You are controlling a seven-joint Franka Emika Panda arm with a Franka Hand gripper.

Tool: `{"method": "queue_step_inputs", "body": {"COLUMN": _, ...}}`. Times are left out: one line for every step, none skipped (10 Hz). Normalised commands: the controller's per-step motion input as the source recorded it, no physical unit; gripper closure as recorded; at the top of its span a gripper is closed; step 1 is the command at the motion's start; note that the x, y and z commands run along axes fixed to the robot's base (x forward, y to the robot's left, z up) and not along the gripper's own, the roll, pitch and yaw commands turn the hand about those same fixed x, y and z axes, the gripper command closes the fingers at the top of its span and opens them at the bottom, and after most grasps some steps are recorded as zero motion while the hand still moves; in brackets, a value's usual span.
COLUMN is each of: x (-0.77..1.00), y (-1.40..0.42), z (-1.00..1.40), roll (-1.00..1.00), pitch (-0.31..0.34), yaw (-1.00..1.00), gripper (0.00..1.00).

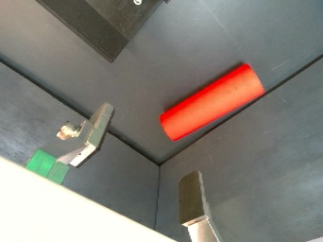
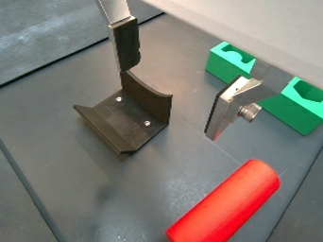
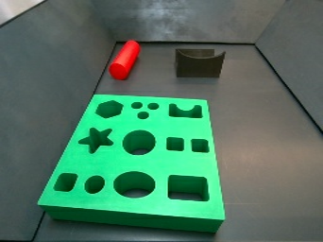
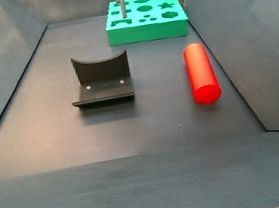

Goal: Pick up the round object. Move up. Place the round object on the fixture. Regrasp the round object. Move to above the board. Insert the round object.
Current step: Pick up the round object.

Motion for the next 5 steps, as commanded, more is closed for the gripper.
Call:
{"method": "queue_step_inputs", "body": {"x": -0.07, "y": -0.21, "z": -0.20, "roll": 0.00, "pitch": -0.116, "yaw": 0.04, "gripper": 0.00}}
{"method": "queue_step_inputs", "body": {"x": -0.22, "y": -0.28, "z": -0.33, "roll": 0.00, "pitch": -0.170, "yaw": 0.00, "gripper": 0.00}}
{"method": "queue_step_inputs", "body": {"x": -0.30, "y": -0.35, "z": -0.44, "roll": 0.00, "pitch": -0.203, "yaw": 0.00, "gripper": 0.00}}
{"method": "queue_step_inputs", "body": {"x": -0.37, "y": -0.23, "z": -0.39, "roll": 0.00, "pitch": -0.213, "yaw": 0.00, "gripper": 0.00}}
{"method": "queue_step_inputs", "body": {"x": -0.44, "y": -0.05, "z": -0.39, "roll": 0.02, "pitch": -0.194, "yaw": 0.00, "gripper": 0.00}}
